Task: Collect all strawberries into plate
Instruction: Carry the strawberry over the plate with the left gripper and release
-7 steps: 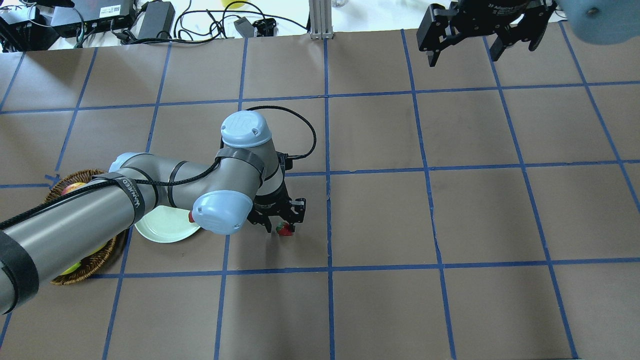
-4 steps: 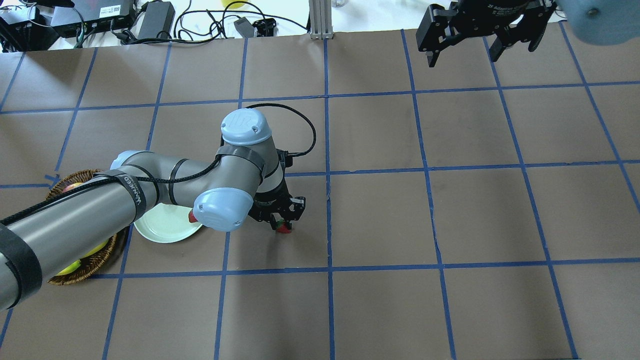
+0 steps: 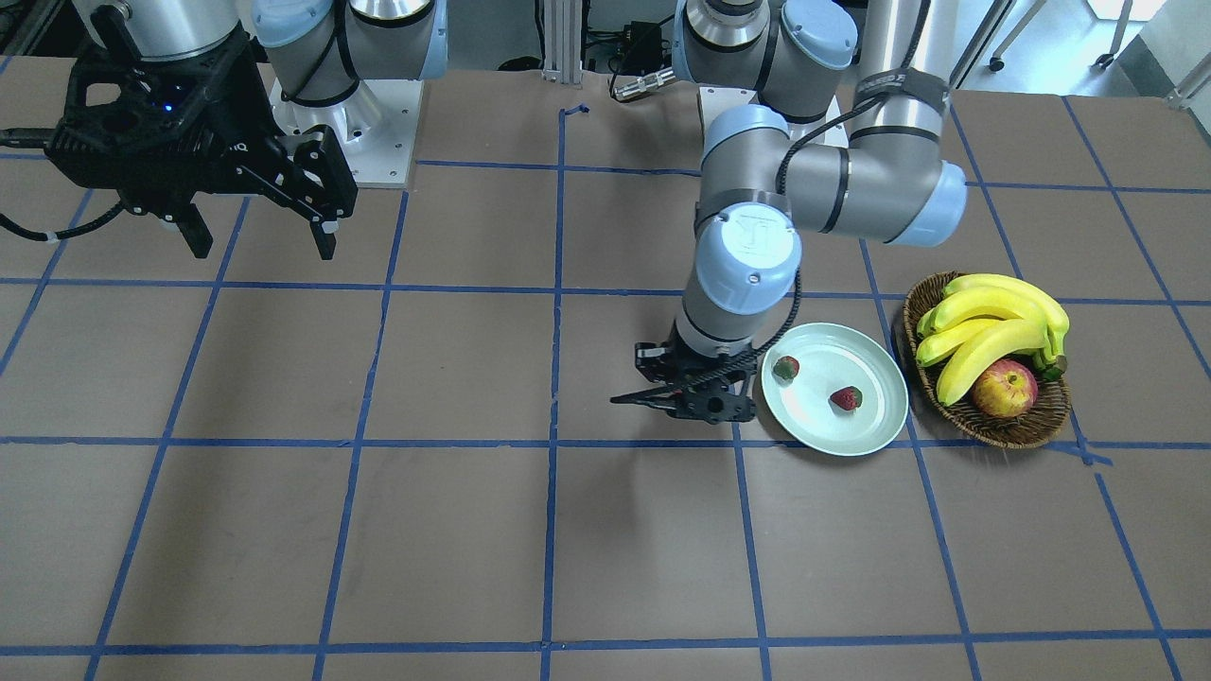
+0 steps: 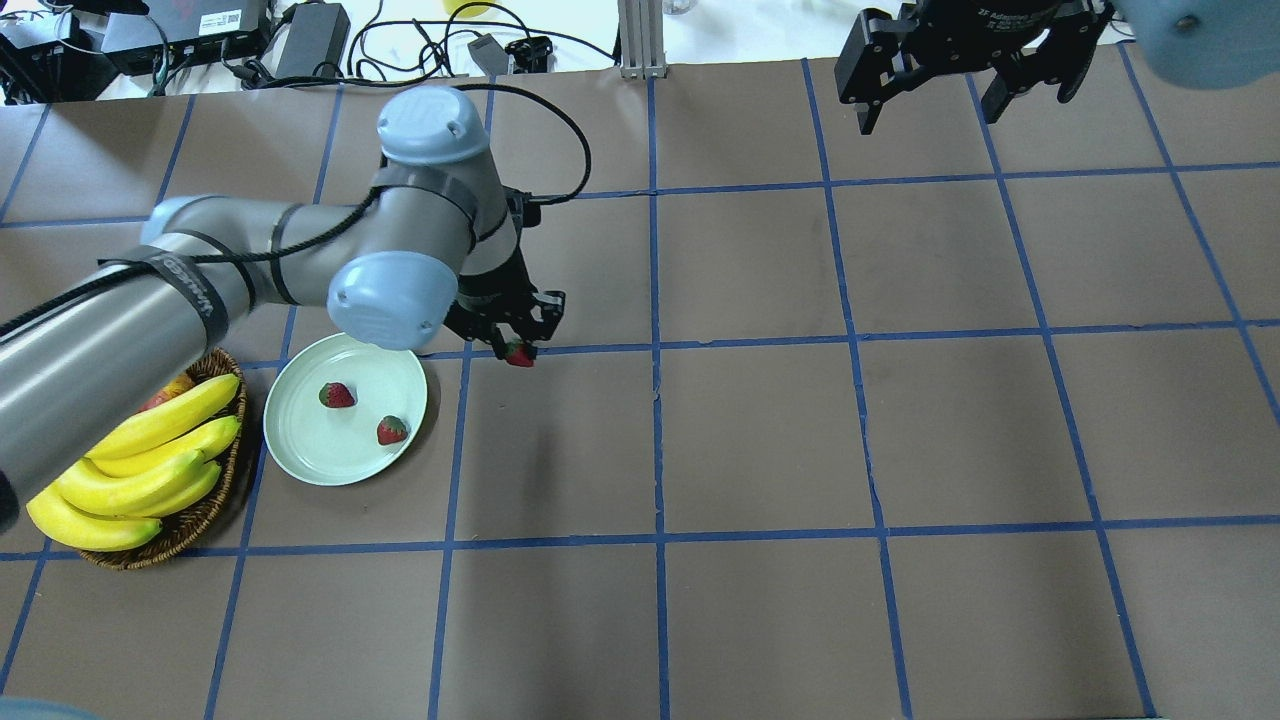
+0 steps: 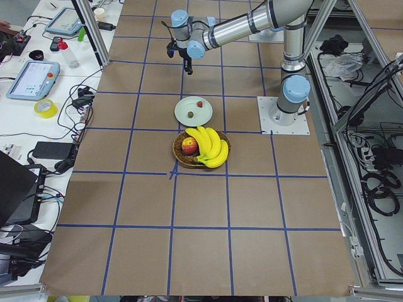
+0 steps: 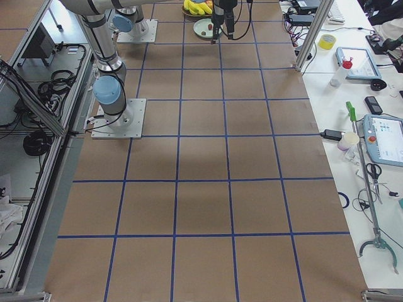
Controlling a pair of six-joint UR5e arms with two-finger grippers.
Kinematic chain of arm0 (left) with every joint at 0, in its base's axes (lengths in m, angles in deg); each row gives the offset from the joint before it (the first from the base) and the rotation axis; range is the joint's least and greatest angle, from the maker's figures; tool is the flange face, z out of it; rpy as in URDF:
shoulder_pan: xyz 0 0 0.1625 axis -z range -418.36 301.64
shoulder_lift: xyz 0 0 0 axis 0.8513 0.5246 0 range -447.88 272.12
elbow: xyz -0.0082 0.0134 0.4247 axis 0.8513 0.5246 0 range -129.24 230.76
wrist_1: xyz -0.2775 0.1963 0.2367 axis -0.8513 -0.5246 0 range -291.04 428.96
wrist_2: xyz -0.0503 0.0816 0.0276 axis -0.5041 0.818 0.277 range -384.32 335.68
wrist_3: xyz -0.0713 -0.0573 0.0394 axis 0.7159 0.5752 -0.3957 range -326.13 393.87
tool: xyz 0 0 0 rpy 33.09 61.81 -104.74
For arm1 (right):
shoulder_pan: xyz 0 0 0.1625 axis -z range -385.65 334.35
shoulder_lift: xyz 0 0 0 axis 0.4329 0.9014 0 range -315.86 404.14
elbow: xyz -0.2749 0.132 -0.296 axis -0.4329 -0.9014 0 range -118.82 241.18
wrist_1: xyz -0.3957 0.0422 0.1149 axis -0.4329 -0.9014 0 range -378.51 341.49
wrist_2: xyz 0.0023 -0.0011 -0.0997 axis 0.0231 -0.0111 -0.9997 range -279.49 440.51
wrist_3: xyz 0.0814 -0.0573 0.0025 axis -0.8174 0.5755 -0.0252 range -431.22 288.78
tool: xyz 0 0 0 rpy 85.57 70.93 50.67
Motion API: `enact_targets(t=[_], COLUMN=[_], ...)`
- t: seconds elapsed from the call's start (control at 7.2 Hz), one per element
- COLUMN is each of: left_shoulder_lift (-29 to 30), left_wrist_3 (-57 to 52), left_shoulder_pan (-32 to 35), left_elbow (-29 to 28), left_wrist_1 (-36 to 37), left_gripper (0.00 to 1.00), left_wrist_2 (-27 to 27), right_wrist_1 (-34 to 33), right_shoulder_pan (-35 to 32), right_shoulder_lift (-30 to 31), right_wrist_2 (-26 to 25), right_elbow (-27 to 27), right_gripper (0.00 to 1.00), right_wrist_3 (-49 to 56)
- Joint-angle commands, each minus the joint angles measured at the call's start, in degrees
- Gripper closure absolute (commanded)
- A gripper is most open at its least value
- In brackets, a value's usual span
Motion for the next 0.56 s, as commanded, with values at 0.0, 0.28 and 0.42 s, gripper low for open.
enact_targets(t=[0.0, 0.28, 0.42], left_shoulder_lift=[-0.61, 0.18, 0.53], left_wrist_3=[-12.68, -19.5, -20.56], left_shoulder_pan=[-7.78, -11.56, -14.2], left_elbow=[-1.99, -0.67, 1.42], left_wrist_1=[-3.53, -3.53, -3.35], left_gripper=[1.0, 1.0, 1.0], left_wrist_2=[4.83, 10.56, 10.05], right_wrist_1=[0.01, 0.01, 0.01], right_shoulder_pan=[-0.09, -0.09, -0.09], right_shoulder_lift=[0.0, 0.0, 0.0], right_wrist_2=[-0.04, -0.04, -0.04], right_elbow=[0.07, -0.02, -0.02], right_gripper=[0.0, 0.0, 0.0], right_wrist_3=[0.0, 0.0, 0.0])
